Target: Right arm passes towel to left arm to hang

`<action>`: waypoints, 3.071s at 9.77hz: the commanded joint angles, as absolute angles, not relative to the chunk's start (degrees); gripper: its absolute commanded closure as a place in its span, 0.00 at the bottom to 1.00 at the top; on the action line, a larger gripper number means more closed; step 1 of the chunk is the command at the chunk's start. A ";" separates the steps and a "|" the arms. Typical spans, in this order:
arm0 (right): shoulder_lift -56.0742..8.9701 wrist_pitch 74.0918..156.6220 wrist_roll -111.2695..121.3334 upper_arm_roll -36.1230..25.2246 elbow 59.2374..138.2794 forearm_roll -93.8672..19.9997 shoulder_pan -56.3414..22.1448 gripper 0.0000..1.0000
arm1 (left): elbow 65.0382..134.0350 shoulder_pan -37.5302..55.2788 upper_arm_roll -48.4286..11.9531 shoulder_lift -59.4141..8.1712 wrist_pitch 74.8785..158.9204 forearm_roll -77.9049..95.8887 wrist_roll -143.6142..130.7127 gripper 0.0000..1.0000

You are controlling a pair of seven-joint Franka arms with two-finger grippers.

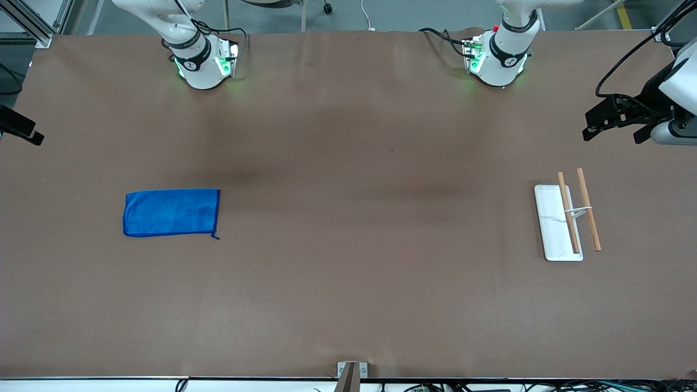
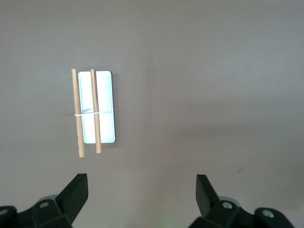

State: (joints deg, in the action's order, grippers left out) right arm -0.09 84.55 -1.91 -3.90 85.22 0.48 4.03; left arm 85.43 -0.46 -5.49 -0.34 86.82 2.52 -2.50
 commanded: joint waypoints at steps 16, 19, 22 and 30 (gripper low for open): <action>-3.87 122.61 2.99 -3.60 121.58 1.05 3.52 0.00 | 85.17 -0.62 -5.36 -2.20 86.22 1.67 -2.81 0.00; -10.17 136.38 2.99 -3.60 128.32 1.14 3.25 0.00 | 85.17 -0.62 -5.36 -2.20 86.22 1.67 -2.81 0.00; -16.42 147.36 2.99 -3.60 130.86 1.14 3.25 0.00 | 85.17 -0.70 -5.36 -2.20 86.22 1.67 -1.93 0.00; -22.67 151.79 2.81 -3.34 131.92 1.14 2.81 0.08 | 85.17 -0.70 -5.45 -2.11 86.22 1.76 -2.29 0.00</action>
State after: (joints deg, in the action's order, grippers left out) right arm -22.66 150.67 2.75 -3.41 130.99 0.76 2.96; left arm 85.13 -0.62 -5.16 -0.96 86.82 2.52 -2.42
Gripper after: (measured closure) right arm 0.044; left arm 0.000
